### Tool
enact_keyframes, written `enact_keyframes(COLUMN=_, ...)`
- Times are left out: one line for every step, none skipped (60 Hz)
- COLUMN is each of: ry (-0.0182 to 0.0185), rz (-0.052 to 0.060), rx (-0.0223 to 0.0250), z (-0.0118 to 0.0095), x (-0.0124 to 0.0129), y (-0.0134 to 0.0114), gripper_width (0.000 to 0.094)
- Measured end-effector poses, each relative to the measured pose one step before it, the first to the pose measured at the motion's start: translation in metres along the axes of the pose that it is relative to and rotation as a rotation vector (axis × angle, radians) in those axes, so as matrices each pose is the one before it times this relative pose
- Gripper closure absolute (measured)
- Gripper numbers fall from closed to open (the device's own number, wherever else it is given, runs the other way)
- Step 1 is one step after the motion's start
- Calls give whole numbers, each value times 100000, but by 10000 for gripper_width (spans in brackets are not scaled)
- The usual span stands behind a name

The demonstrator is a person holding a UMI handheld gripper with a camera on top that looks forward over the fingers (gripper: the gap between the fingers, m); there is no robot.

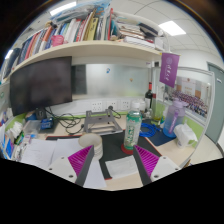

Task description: Pour water

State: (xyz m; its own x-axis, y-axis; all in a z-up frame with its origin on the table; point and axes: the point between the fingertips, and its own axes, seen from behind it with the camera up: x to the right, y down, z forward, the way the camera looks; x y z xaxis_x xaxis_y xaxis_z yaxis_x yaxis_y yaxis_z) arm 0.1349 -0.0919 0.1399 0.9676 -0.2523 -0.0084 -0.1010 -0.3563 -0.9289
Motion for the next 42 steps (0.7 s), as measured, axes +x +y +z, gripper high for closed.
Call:
enact_keyframes(ry=-441, rz=295, rx=7, z=-781, x=-663, y=-262, gripper_width=133)
enact_keyframes(ry=-351, rz=387, rx=137, z=-758, x=-656, y=-276, gripper_width=132)
enact_keyframes(ry=59, rz=369, rx=-234, z=-671, x=-944, y=-415, gripper_width=128)
enact_keyframes(ry=-497, rz=179, rx=483, z=-661, x=-630, y=-245, gripper_width=128)
enact_keyframes(ry=-417, rz=44, rx=279, z=-642, x=-666, y=-295, gripper_width=128)
enact_keyframes(ry=-262, rz=3, rx=260, z=-591, x=-631, y=-298, gripper_width=128)
enact_keyframes(ry=-168, rz=64, rx=261, z=-577, x=-612, y=-293, gripper_width=127)
enact_keyframes(ry=-144, rz=39, rx=195, z=-524, x=-596, y=-290, gripper_width=127)
enact_keyframes(ry=-220, rz=-127, rx=138, z=-517, x=-601, y=-283, gripper_width=127)
enact_keyframes(ry=-362, rz=-128, rx=278, z=-498, x=-633, y=-317, gripper_width=128)
enact_keyframes(ry=-252, rz=-16, rx=132, z=-479, x=-671, y=-486, gripper_width=129)
enact_keyframes(ry=-426, rz=108, rx=643, z=-442, x=-627, y=-336, gripper_width=127)
enact_keyframes(ry=-515, rz=104, rx=621, z=-405, x=-627, y=-289, gripper_width=125)
enact_keyframes(ry=-481, rz=-1, rx=251, z=-396, x=-577, y=-302, gripper_width=128)
enact_keyframes(ry=-499, rz=-91, rx=303, z=-362, x=-520, y=-244, gripper_width=128)
enact_keyframes(ry=-362, rz=-83, rx=176, z=-345, x=-468, y=-229, gripper_width=127)
enact_keyframes(ry=-113, rz=-61, rx=49, z=-309, x=-387, y=-196, gripper_width=126)
enact_keyframes(ry=-24, rz=-22, rx=62, z=-319, x=-367, y=-210, gripper_width=128)
enact_keyframes(ry=-45, rz=-93, rx=130, z=-288, x=-349, y=-193, gripper_width=128)
enact_keyframes(ry=-80, rz=-249, rx=291, z=-273, x=-332, y=-207, gripper_width=127)
enact_keyframes(ry=-159, rz=-324, rx=552, z=-214, x=-342, y=-231, gripper_width=126)
enact_keyframes(ry=-29, rz=-295, rx=487, z=-268, x=-326, y=-200, gripper_width=126)
enact_keyframes(ry=18, rz=-262, rx=392, z=-198, x=-300, y=-146, gripper_width=127)
enact_keyframes(ry=0, rz=-303, rx=148, z=-177, x=-284, y=-97, gripper_width=127)
enact_keyframes(ry=-99, rz=-332, rx=-7, z=-179, x=-277, y=-25, gripper_width=128)
enact_keyframes(ry=-145, rz=-349, rx=-17, z=-147, x=-272, y=-43, gripper_width=129)
enact_keyframes(ry=-159, rz=-210, rx=-49, z=-140, x=-271, y=6, gripper_width=128)
enact_keyframes(ry=-174, rz=6, rx=-192, z=-114, x=-242, y=64, gripper_width=131)
enact_keyframes(ry=-205, rz=151, rx=-390, z=-95, x=-255, y=132, gripper_width=131)
enact_keyframes(ry=-214, rz=263, rx=-444, z=-106, x=-261, y=106, gripper_width=130)
enact_keyframes(ry=-270, rz=242, rx=-385, z=-94, x=-262, y=128, gripper_width=131)
enact_keyframes(ry=-253, rz=157, rx=-337, z=-97, x=-239, y=112, gripper_width=130)
enact_keyframes(ry=-209, rz=-24, rx=-305, z=-110, x=-192, y=116, gripper_width=131)
enact_keyframes(ry=-196, rz=-291, rx=-212, z=-106, x=-192, y=92, gripper_width=129)
enact_keyframes(ry=-224, rz=-280, rx=-36, z=-91, x=-209, y=70, gripper_width=130)
enact_keyframes(ry=-317, rz=22, rx=-24, z=-101, x=-219, y=54, gripper_width=129)
enact_keyframes(ry=-278, rz=155, rx=149, z=-95, x=-197, y=-18, gripper_width=130)
enact_keyframes(ry=-382, rz=226, rx=406, z=-109, x=-173, y=-35, gripper_width=130)
enact_keyframes(ry=-308, rz=345, rx=428, z=-83, x=-183, y=-84, gripper_width=130)
enact_keyframes(ry=-381, rz=251, rx=196, z=-56, x=-108, y=-134, gripper_width=129)
enact_keyframes(ry=-359, rz=264, rx=118, z=-64, x=-136, y=-80, gripper_width=131)
enact_keyframes(ry=-419, rz=251, rx=134, z=-32, x=-133, y=-66, gripper_width=132)
